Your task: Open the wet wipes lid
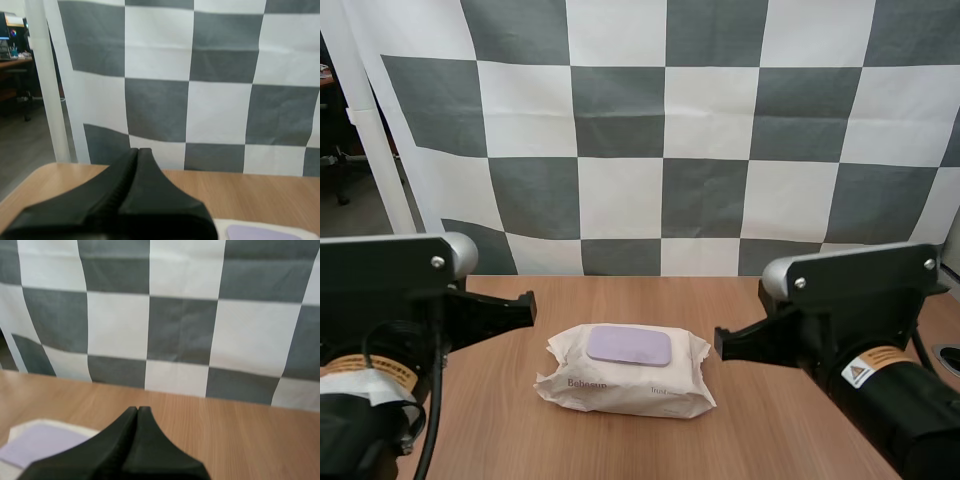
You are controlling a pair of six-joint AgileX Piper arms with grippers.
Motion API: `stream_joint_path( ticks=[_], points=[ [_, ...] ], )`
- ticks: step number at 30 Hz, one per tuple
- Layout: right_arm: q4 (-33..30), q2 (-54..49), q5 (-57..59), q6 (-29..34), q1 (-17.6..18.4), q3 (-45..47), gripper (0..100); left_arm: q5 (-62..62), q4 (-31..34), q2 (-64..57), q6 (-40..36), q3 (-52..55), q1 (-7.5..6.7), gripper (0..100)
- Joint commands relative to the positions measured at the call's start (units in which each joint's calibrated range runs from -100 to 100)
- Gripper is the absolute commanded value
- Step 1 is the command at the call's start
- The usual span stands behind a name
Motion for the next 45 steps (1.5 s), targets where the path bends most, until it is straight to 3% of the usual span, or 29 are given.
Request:
stream_joint_path(
  ticks=[1, 6, 11, 14, 21, 25, 31, 36, 37, 39, 40, 42, 43, 45],
  points=[
    [0.3, 0.0, 0.0, 0.0, 0.0, -8.1, 0, -0.1, 0.0, -0.1, 0.0, -3.5, 0.00, 0],
    [1.2, 0.0, -4.4, 0.0, 0.0, -9.9, 0, -11.8, 0.0, -0.1, 0.0, -4.5, 0.00, 0],
    [-1.6, 0.0, -9.9, -0.1, 0.0, -10.8, 0, -13.6, 4.7, -0.1, 0.1, -4.5, 0.00, 0],
    [-3.9, 0.8, -3.4, -0.2, 0.0, -13.1, 0, -10.5, 8.1, 0.1, 0.1, -4.5, 0.00, 0],
    [-4.9, 10.0, 14.2, -4.5, 0.0, -21.7, 0, 2.8, 8.4, 13.3, 3.8, -6.4, 0.00, 0],
    [-4.8, 14.9, 25.0, -9.4, 0.0, -26.9, 0, 15.4, 4.4, 20.8, 14.3, -10.3, 0.00, 0],
    [-4.4, 19.5, 39.2, -17.2, 0.0, -29.7, 0, 24.8, -13.1, 22.7, 36.6, -10.9, 0.00, 0],
    [-4.4, 21.0, 43.1, -17.3, 0.0, -29.7, 0, 27.4, -14.6, 23.3, 38.8, -10.9, 0.00, 1],
    [-4.4, 21.3, 44.4, -17.4, 0.0, -29.9, 2, 28.4, -14.6, 23.7, 39.2, -10.9, 0.00, 5],
    [-4.4, 22.0, 46.1, -17.9, 0.0, -29.9, 33, 30.5, -14.7, 24.7, 40.3, -10.7, 0.00, 22],
    [-4.7, 22.2, 46.3, -17.9, 0.0, -29.9, 54, 31.2, -14.7, 25.3, 40.7, -10.4, 0.00, 37],
    [-5.3, 22.6, 46.5, -18.1, 0.0, -29.9, 99, 31.7, -14.5, 26.2, 41.2, -9.6, 0.00, 81],
    [-5.8, 22.8, 46.5, -18.1, 0.0, -29.9, 100, 31.7, -14.3, 26.6, 41.7, -8.9, 0.00, 100],
    [-7.1, 23.2, 46.5, -19.2, 0.0, -29.9, 100, 31.5, -13.7, 27.3, 42.3, -7.3, 0.00, 100]
  ],
)
